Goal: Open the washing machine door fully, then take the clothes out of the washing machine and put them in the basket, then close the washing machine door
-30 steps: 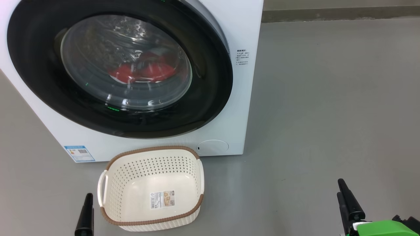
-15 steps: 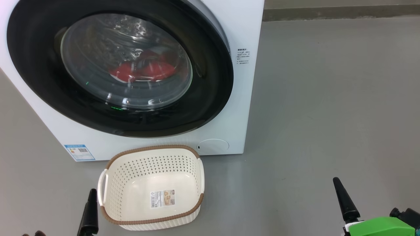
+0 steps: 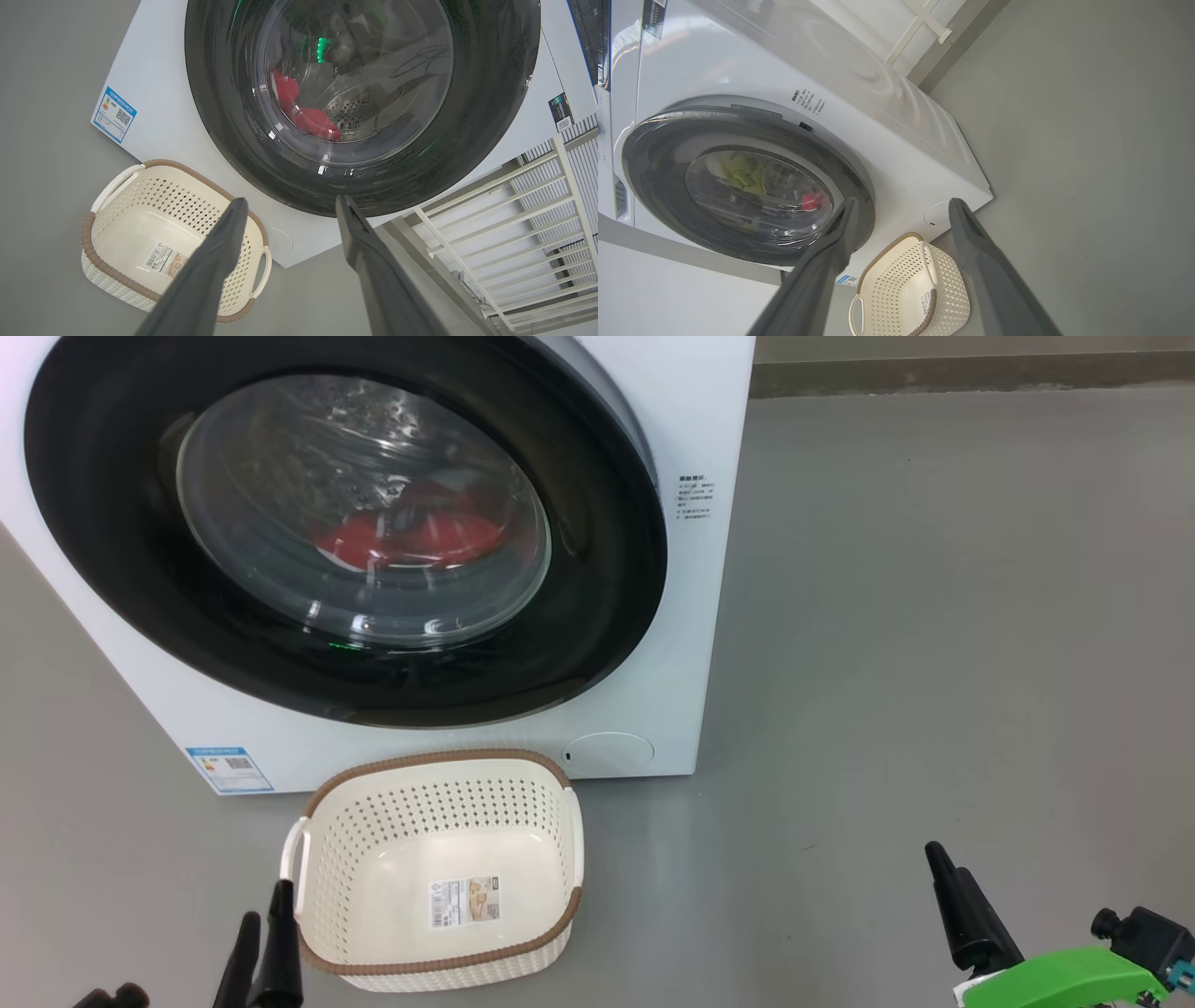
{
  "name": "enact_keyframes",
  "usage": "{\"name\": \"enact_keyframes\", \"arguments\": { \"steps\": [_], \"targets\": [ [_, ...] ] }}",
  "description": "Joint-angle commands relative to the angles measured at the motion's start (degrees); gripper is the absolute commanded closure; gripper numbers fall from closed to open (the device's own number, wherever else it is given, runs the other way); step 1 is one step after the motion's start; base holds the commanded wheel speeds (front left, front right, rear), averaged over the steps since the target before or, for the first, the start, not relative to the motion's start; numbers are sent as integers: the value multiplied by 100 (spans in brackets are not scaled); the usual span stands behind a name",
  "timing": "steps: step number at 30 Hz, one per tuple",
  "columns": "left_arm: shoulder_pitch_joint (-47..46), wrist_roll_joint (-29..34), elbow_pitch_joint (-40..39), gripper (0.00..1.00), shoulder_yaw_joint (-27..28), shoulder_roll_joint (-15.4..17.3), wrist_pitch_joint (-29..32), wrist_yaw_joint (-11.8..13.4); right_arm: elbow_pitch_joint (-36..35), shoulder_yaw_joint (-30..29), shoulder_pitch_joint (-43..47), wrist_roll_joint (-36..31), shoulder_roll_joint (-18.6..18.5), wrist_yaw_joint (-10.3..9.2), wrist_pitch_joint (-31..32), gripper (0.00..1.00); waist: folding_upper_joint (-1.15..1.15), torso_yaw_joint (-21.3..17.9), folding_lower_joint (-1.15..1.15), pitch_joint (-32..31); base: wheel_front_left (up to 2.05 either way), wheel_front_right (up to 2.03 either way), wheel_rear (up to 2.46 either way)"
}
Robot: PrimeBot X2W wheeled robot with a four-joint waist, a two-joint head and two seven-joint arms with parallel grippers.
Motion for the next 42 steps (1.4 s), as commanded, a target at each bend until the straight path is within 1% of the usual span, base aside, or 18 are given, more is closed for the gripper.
{"name": "enact_keyframes", "arguments": {
  "steps": [1,17,42],
  "targets": [
    [-77,213,-178,0,63,77,-64,-11,-174,95,-173,-183,-102,4,-63,0,0,4,0,0,0,0,0],
    [16,1560,-302,0,-98,112,-332,9,-224,348,-127,-1256,-252,5,-331,0,0,13,0,-20,0,0,0],
    [120,3292,-480,0,-222,158,-733,44,-346,570,-60,-2668,-432,7,-732,0,0,22,0,0,0,0,0]
  ]
}}
